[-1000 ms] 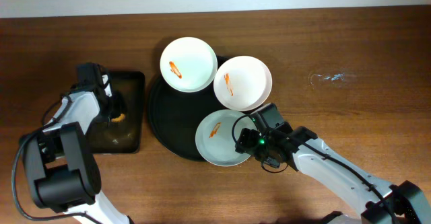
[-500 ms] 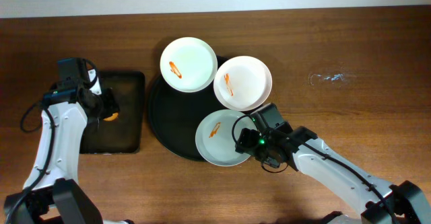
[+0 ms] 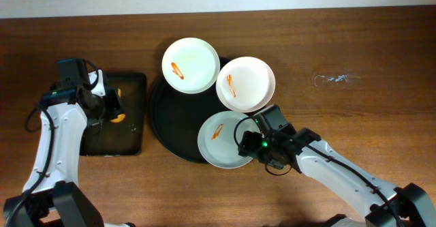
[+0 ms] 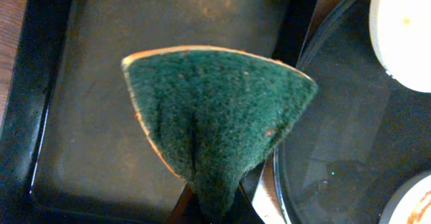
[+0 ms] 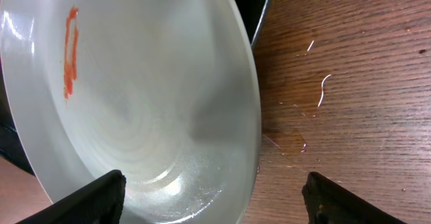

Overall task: Clean dirty plates on tray and stack at the side
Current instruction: 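Carry the sponge with the left gripper to the tilted plate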

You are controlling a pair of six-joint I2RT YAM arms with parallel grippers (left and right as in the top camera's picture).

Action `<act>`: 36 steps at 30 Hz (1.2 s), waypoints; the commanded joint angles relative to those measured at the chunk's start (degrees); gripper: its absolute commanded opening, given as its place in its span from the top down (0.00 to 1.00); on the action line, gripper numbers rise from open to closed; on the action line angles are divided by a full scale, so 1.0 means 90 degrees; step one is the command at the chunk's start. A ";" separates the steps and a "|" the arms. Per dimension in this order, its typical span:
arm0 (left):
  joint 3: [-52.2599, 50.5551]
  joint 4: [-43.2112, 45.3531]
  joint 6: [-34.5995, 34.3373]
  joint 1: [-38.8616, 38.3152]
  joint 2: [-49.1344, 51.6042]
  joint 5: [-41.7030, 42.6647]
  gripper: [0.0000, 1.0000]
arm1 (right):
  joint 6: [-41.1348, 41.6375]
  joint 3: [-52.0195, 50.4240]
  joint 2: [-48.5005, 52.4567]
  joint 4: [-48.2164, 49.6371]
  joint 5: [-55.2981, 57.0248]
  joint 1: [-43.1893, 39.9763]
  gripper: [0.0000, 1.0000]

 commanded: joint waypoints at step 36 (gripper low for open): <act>0.0202 0.0189 0.0605 -0.0680 -0.0015 0.2285 1.00 | -0.1095 0.1042 0.0039 -0.0731 0.1411 0.0034 0.96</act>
